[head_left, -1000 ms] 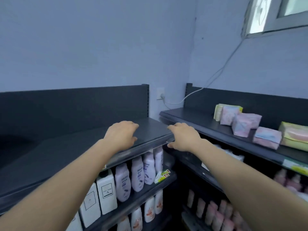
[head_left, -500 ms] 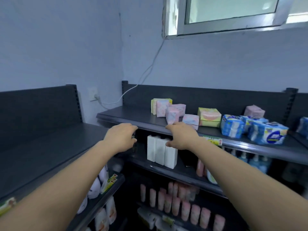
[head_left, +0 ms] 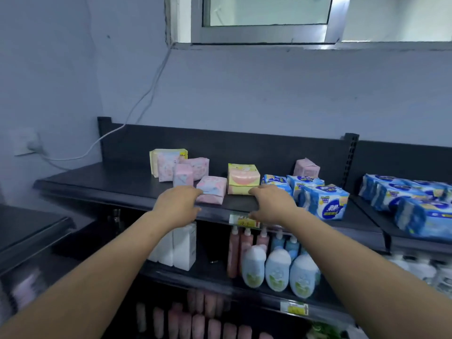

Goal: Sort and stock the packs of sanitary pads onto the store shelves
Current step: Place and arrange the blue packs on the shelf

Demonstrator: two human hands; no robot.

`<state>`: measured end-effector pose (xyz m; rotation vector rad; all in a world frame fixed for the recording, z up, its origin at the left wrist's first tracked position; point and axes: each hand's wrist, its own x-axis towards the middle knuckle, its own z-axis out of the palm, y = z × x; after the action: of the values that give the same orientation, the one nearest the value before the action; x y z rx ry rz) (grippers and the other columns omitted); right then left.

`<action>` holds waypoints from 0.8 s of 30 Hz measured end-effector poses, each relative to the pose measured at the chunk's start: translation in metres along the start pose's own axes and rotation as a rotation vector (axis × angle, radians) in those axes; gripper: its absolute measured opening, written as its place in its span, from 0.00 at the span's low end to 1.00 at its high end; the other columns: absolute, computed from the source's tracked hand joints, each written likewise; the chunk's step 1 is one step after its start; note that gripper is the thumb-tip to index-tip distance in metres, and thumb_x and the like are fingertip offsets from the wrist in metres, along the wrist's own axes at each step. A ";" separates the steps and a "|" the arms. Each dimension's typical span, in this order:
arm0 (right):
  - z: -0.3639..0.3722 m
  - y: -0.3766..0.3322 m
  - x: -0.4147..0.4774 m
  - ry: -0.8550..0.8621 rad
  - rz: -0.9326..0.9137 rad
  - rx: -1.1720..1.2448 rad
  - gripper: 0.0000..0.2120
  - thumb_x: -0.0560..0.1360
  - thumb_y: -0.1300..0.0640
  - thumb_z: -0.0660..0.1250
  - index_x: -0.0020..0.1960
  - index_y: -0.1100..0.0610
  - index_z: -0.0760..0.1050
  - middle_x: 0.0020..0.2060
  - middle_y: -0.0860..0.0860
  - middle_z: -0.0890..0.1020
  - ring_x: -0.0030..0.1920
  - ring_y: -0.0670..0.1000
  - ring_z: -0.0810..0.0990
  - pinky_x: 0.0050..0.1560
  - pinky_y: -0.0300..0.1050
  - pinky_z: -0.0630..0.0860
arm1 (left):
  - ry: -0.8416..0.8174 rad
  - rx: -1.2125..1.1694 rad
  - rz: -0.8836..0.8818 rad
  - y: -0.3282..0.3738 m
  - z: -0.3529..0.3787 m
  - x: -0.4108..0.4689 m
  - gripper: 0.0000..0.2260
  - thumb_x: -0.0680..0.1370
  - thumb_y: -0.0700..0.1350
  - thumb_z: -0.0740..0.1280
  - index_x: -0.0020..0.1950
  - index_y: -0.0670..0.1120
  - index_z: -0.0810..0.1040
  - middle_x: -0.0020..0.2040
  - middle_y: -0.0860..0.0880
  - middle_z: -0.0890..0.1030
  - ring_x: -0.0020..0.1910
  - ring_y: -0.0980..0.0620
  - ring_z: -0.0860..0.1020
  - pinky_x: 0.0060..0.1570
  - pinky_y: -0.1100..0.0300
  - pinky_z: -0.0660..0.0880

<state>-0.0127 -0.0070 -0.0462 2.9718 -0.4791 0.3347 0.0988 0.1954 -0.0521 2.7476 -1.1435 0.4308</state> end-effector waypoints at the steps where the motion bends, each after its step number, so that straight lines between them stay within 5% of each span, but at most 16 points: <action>1: 0.004 0.014 0.005 0.005 0.017 -0.004 0.25 0.73 0.46 0.68 0.67 0.53 0.70 0.64 0.54 0.73 0.66 0.57 0.69 0.58 0.51 0.71 | -0.001 -0.006 0.008 0.010 0.005 0.011 0.16 0.78 0.49 0.64 0.65 0.48 0.74 0.64 0.49 0.75 0.62 0.47 0.74 0.56 0.51 0.74; 6: 0.020 0.076 0.022 0.029 0.139 -0.099 0.25 0.75 0.46 0.65 0.70 0.53 0.68 0.67 0.54 0.71 0.68 0.57 0.67 0.64 0.53 0.68 | 0.009 -0.065 0.058 0.054 0.027 0.063 0.14 0.78 0.48 0.64 0.62 0.47 0.76 0.62 0.48 0.77 0.61 0.46 0.73 0.48 0.57 0.72; 11: 0.038 0.125 0.030 0.035 0.388 -0.182 0.23 0.74 0.54 0.64 0.67 0.55 0.65 0.65 0.56 0.70 0.69 0.57 0.65 0.67 0.60 0.64 | -0.028 -0.070 0.149 0.091 0.048 0.107 0.18 0.78 0.50 0.65 0.68 0.49 0.72 0.66 0.49 0.75 0.64 0.46 0.73 0.57 0.50 0.74; 15: 0.048 0.152 0.036 0.011 0.437 -0.147 0.14 0.74 0.61 0.63 0.59 0.57 0.71 0.57 0.55 0.79 0.58 0.57 0.77 0.43 0.46 0.69 | -0.046 -0.115 0.278 0.120 0.062 0.137 0.23 0.79 0.48 0.64 0.73 0.52 0.65 0.69 0.52 0.71 0.66 0.47 0.71 0.55 0.50 0.75; 18: 0.047 0.165 0.042 0.113 0.390 -0.220 0.08 0.77 0.60 0.61 0.52 0.55 0.77 0.50 0.54 0.82 0.54 0.57 0.78 0.40 0.44 0.64 | -0.061 -0.137 0.366 0.138 0.069 0.159 0.25 0.80 0.45 0.64 0.76 0.50 0.61 0.73 0.52 0.66 0.70 0.48 0.67 0.60 0.48 0.73; 21: 0.045 0.172 0.050 0.205 0.347 -0.217 0.07 0.79 0.56 0.59 0.48 0.54 0.75 0.48 0.53 0.81 0.52 0.57 0.77 0.41 0.45 0.60 | -0.055 -0.098 0.363 0.149 0.077 0.177 0.19 0.80 0.47 0.64 0.70 0.48 0.68 0.68 0.50 0.72 0.65 0.46 0.71 0.56 0.49 0.74; 24: 0.045 0.177 0.058 0.291 0.318 -0.163 0.05 0.79 0.57 0.58 0.49 0.54 0.72 0.48 0.52 0.79 0.51 0.57 0.77 0.39 0.46 0.61 | 0.115 -0.050 0.384 0.154 0.080 0.189 0.05 0.79 0.44 0.63 0.54 0.48 0.76 0.54 0.50 0.78 0.55 0.46 0.75 0.51 0.51 0.73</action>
<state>-0.0070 -0.1978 -0.0628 2.6256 -0.8926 0.7077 0.1327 -0.0587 -0.0671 2.4207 -1.6285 0.5840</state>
